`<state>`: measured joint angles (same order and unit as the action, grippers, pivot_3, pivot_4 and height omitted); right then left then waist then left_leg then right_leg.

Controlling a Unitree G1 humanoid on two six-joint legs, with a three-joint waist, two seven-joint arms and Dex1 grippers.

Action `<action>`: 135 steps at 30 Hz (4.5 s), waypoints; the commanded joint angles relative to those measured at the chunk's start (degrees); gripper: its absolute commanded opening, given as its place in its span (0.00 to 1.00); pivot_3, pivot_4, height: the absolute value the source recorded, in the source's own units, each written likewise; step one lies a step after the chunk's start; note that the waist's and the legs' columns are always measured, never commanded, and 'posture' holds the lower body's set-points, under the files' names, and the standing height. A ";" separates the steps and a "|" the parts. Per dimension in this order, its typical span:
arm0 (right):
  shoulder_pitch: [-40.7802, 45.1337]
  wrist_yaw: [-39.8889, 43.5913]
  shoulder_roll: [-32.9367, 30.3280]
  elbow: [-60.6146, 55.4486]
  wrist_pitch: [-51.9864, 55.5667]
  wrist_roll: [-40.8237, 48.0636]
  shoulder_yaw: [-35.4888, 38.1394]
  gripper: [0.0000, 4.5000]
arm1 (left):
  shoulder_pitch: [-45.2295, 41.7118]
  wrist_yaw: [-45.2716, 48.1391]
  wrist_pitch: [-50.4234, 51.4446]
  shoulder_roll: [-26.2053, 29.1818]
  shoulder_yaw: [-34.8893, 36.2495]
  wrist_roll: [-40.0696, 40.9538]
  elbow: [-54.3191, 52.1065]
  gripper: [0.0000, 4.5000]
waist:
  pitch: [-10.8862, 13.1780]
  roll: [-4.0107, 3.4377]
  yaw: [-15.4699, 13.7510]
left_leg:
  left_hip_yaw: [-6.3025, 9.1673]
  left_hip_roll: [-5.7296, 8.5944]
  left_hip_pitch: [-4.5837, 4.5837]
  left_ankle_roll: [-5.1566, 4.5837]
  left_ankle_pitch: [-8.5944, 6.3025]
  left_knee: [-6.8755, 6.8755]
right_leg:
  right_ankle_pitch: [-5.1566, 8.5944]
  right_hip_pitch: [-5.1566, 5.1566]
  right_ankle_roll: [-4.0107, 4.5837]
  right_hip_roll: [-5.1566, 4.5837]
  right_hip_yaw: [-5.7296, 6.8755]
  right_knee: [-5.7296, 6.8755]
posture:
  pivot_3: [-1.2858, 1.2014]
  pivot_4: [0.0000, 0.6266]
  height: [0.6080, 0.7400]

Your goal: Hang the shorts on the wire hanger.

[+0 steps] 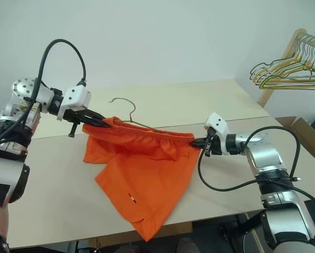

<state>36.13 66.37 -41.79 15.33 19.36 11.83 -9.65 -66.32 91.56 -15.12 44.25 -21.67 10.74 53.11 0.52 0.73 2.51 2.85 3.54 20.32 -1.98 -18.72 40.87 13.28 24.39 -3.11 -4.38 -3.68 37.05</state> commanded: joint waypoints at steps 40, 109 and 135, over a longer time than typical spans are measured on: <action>13.55 -7.58 4.04 -6.21 -12.46 -16.66 -4.68 0.37 | 9.87 -7.36 7.30 -4.27 12.79 -3.47 -16.60 0.00 | 0.00 0.00 0.58 | 0.03 -0.01 0.09 0.18 0.10 -0.03 | 0.00 0.22 0.02 -0.01 0.01 0.07 | 0.51 0.00 1.00; 18.20 7.32 5.39 -0.19 -2.66 -8.53 -4.79 0.01 | 2.85 -0.19 6.88 -10.26 17.96 -1.79 -3.56 0.00 | 0.00 0.00 1.65 | 0.05 -0.02 0.14 0.15 0.08 -0.03 | -0.01 0.25 0.02 -0.04 -0.01 0.05 | 0.50 0.00 1.00; 27.20 22.59 -2.32 9.38 -4.66 3.27 5.49 0.00 | -4.98 0.90 12.75 -4.36 24.76 8.28 5.24 0.83 | 0.01 -0.01 3.19 | 0.12 0.00 0.85 0.23 0.13 0.15 | -0.02 0.88 0.03 -0.07 0.08 0.17 | 0.49 0.00 1.00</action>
<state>60.44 87.53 -43.24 25.06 16.58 13.43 -6.64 -69.37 92.22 -3.39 39.71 2.60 17.25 58.51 0.53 0.72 5.70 2.97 3.53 21.17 -1.75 -18.59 41.01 13.27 25.29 -3.08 -4.45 -3.60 37.22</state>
